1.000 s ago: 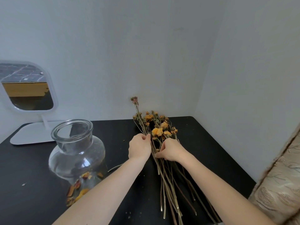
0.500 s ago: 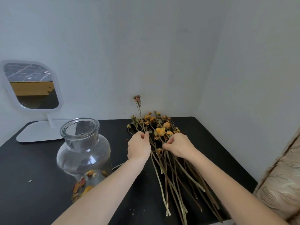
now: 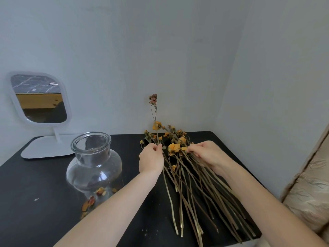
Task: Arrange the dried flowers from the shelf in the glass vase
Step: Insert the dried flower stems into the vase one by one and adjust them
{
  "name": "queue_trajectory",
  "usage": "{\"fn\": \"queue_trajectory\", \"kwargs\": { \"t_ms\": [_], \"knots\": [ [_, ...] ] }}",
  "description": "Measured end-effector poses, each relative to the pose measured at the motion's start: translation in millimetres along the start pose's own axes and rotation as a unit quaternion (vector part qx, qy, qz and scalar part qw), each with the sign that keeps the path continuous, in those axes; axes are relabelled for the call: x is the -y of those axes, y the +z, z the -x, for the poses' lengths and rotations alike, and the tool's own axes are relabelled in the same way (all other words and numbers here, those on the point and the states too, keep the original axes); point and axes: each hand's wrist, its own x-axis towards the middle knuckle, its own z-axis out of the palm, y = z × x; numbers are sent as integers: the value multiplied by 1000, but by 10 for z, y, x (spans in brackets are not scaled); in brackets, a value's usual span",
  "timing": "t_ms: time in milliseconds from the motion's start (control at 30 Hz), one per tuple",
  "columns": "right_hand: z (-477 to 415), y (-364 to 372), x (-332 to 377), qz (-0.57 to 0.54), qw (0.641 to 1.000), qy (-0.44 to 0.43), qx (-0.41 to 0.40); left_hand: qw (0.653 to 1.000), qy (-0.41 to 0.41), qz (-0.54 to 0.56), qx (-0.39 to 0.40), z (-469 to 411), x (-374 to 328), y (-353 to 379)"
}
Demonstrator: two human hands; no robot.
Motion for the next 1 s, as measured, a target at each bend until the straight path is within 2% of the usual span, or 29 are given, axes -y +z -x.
{"fn": "queue_trajectory", "kwargs": {
  "t_ms": [200, 433, 667, 833, 1000],
  "knots": [
    [73, -76, 70, -68, 996, -51, -8, 999, 9, 53, 6, 45, -238, -92],
    [59, -111, 475, -128, 984, -119, -46, 989, 101, 81, 71, 227, -1000, -675],
    [125, 64, 1047, -164, 968, -179, -59, 974, 202, 103, -27, -37, -1522, -1910],
    [191, 351, 1324, -170, 961, -216, -32, 960, 195, 175, -98, -156, -1632, -2612],
    [226, 565, 1442, -187, 953, -237, -19, 946, 185, 244, -107, -208, -1638, -2798]
  ]
}}
